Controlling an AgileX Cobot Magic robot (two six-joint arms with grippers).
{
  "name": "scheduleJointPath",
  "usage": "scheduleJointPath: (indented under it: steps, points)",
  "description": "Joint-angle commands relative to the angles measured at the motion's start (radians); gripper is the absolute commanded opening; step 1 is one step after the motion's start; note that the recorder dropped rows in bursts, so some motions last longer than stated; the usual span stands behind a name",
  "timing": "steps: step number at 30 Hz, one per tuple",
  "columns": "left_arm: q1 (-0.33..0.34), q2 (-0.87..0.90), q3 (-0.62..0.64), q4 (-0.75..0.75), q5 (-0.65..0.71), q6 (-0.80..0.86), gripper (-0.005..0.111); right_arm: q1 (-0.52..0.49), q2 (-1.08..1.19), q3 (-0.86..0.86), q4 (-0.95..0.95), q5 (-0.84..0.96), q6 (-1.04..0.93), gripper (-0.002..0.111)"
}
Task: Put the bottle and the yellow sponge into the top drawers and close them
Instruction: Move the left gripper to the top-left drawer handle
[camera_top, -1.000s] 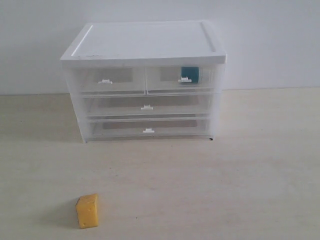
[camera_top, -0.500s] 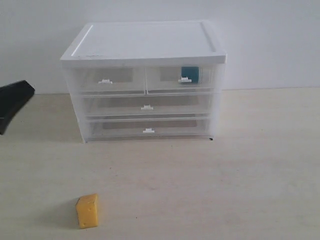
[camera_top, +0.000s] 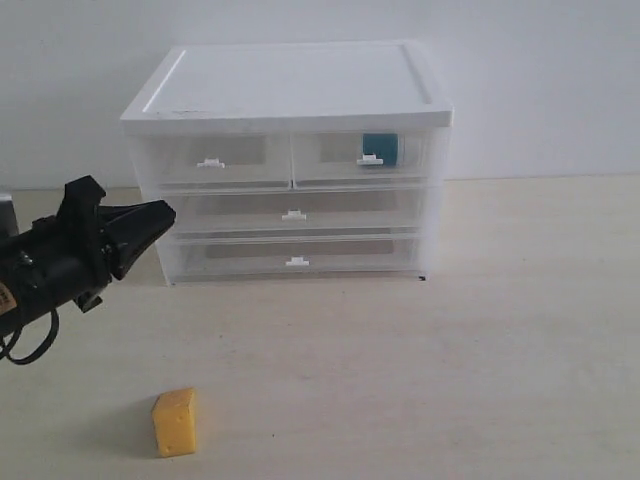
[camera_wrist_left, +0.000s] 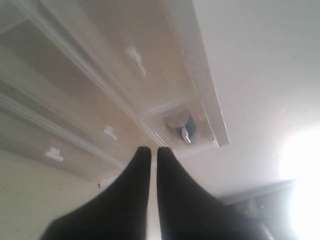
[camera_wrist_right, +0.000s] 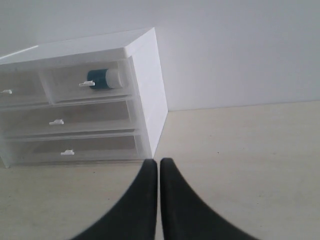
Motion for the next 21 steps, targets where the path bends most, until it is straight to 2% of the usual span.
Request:
scheduleJointPath:
  steps: [1,4,8,10,16,21]
  points:
    - [-0.008,0.049,-0.055,-0.025,-0.014,-0.091,0.004,0.002,-0.006,0.0,-0.002,-0.008,0.0,0.0]
    - [-0.008,0.077,-0.089,-0.025,-0.014,-0.14,0.011,0.002,-0.006,0.0,-0.002,-0.008,0.0,0.0]
    - [-0.008,0.111,-0.129,-0.025,-0.014,-0.181,0.035,0.002,-0.006,0.0,-0.002,-0.012,0.0,0.0]
    - [-0.008,0.132,-0.148,-0.028,-0.014,-0.206,0.041,0.002,-0.006,0.0,-0.002,-0.012,0.0,0.0]
    - [-0.01,0.188,-0.207,-0.033,-0.014,-0.27,0.041,0.002,-0.006,0.0,-0.002,-0.016,0.0,0.0]
    - [-0.045,0.205,-0.259,-0.04,-0.014,-0.274,0.041,0.002,-0.006,0.0,-0.002,-0.016,0.0,0.0]
